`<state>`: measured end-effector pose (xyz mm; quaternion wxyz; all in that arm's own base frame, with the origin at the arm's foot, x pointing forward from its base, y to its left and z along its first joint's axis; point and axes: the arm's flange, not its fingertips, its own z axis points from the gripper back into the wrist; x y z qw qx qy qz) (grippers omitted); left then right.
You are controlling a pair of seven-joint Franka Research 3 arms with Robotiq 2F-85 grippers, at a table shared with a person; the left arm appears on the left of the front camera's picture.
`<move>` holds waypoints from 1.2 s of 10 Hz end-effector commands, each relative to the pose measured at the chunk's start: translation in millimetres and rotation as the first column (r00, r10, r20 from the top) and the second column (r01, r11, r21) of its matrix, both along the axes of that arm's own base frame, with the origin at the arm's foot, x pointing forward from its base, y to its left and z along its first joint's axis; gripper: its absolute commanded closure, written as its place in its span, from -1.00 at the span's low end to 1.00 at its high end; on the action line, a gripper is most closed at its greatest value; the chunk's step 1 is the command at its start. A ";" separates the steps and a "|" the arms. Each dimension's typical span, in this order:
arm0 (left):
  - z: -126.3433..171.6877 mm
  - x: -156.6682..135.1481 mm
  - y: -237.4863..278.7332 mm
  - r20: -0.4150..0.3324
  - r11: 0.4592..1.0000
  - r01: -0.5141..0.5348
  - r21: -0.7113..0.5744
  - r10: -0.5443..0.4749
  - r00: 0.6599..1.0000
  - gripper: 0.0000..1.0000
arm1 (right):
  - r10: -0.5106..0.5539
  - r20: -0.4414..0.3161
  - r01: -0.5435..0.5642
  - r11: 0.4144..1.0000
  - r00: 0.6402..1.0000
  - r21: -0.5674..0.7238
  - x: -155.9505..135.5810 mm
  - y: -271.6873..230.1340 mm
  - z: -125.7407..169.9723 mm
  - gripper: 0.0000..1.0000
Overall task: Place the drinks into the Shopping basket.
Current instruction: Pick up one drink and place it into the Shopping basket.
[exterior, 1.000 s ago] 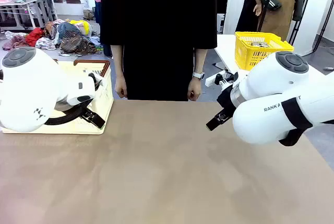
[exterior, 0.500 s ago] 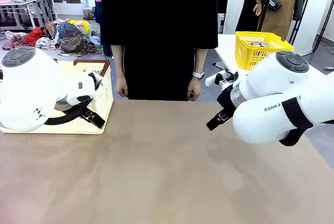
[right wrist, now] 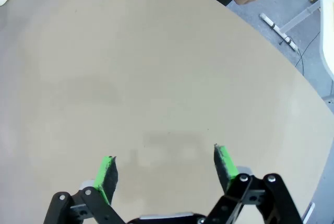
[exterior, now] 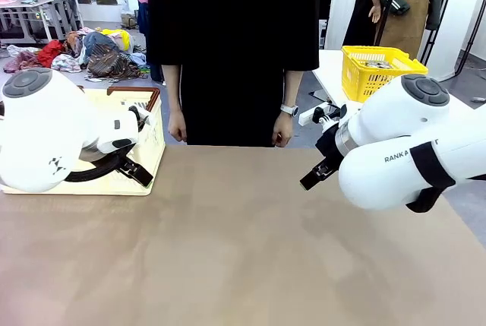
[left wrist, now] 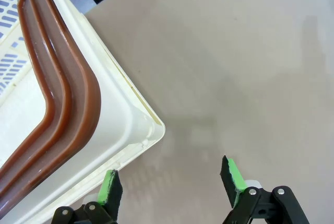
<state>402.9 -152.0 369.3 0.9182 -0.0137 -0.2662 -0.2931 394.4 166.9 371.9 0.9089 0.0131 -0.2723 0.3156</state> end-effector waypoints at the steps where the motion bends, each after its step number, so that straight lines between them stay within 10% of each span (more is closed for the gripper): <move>1: 1.0 0.5 0.2 0.003 1.000 -0.001 -0.001 0.001 1.000 -1.00 | 0.000 0.000 0.000 1.000 1.000 0.001 0.0 -0.1 0.0 -1.00; 7: 0.0 0.0 -0.1 0.000 1.000 0.000 0.000 0.000 1.000 -1.00 | 0.000 0.000 0.000 1.000 1.000 0.000 0.0 0.0 0.0 -1.00; 10: 50.8 -36.1 -5.1 -0.409 0.932 0.255 -0.255 -0.344 0.845 -1.00 | 0.099 -0.277 -0.058 0.987 0.956 0.153 -15.4 -32.3 51.1 -1.00; 12: 112.6 -58.6 14.4 -0.495 0.868 0.063 -0.492 -0.339 0.800 -1.00 | 0.115 -0.422 0.067 0.917 0.899 0.393 -33.0 -66.1 92.9 -1.00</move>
